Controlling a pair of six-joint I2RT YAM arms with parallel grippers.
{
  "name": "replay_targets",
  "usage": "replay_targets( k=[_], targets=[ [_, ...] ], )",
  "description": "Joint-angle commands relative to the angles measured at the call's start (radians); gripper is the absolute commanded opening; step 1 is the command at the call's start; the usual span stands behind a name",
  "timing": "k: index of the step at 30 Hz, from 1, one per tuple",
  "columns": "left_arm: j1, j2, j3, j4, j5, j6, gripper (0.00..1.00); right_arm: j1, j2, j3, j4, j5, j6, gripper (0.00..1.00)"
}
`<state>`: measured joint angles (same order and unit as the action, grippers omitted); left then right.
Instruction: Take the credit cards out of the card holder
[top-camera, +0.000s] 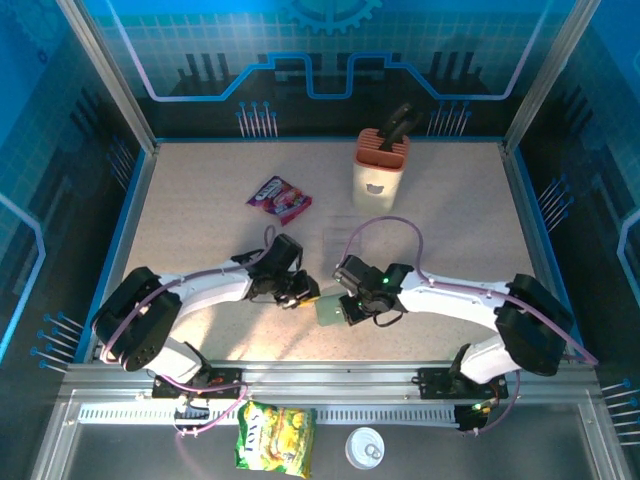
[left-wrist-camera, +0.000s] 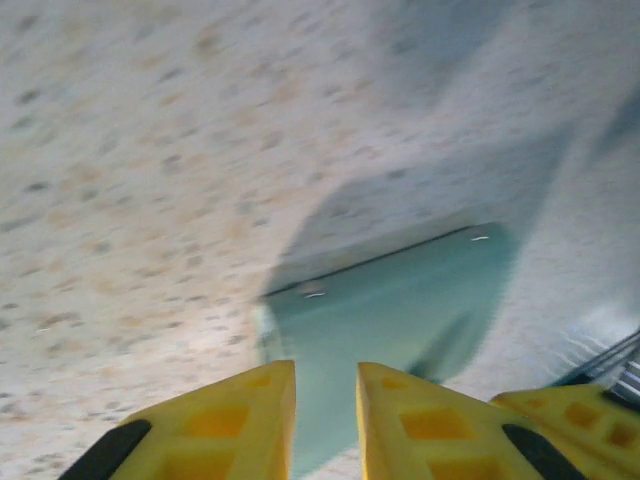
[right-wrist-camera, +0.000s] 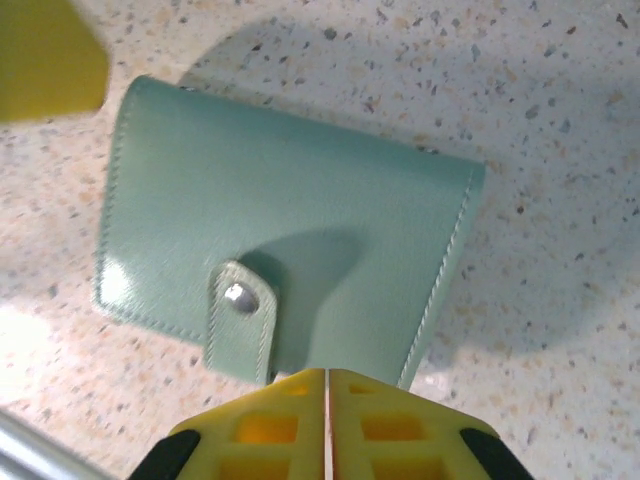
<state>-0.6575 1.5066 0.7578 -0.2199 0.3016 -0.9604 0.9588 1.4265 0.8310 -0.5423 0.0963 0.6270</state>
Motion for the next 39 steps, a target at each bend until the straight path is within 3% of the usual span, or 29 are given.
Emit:
replay_targets(
  k=[1, 7, 17, 23, 28, 32, 39],
  targets=[
    [-0.002, 0.069, 0.093, -0.091, 0.024, 0.125, 0.25, 0.001, -0.047, -0.04, -0.045, -0.103, 0.093, 0.12],
    [-0.016, 0.184, 0.129, -0.05, 0.1, 0.171, 0.28, -0.025, -0.067, -0.153, 0.104, -0.186, 0.179, 0.26],
    [-0.051, 0.187, 0.043, -0.002, 0.151, 0.124, 0.29, -0.199, 0.077, -0.101, 0.212, -0.265, 0.143, 0.21],
    [-0.105, 0.117, -0.074, 0.143, 0.172, -0.009, 0.26, -0.237, 0.146, 0.039, 0.128, -0.222, 0.051, 0.2],
    [-0.117, 0.043, -0.154, 0.223, 0.176, -0.084, 0.26, -0.24, 0.124, 0.131, -0.037, -0.101, -0.003, 0.21],
    [-0.116, 0.015, -0.151, 0.238, 0.162, -0.1, 0.26, -0.237, 0.076, 0.128, -0.08, -0.104, 0.005, 0.24],
    [-0.097, -0.019, -0.145, 0.228, 0.051, -0.13, 0.07, -0.164, 0.021, 0.13, -0.142, -0.091, 0.106, 0.37]
  ],
)
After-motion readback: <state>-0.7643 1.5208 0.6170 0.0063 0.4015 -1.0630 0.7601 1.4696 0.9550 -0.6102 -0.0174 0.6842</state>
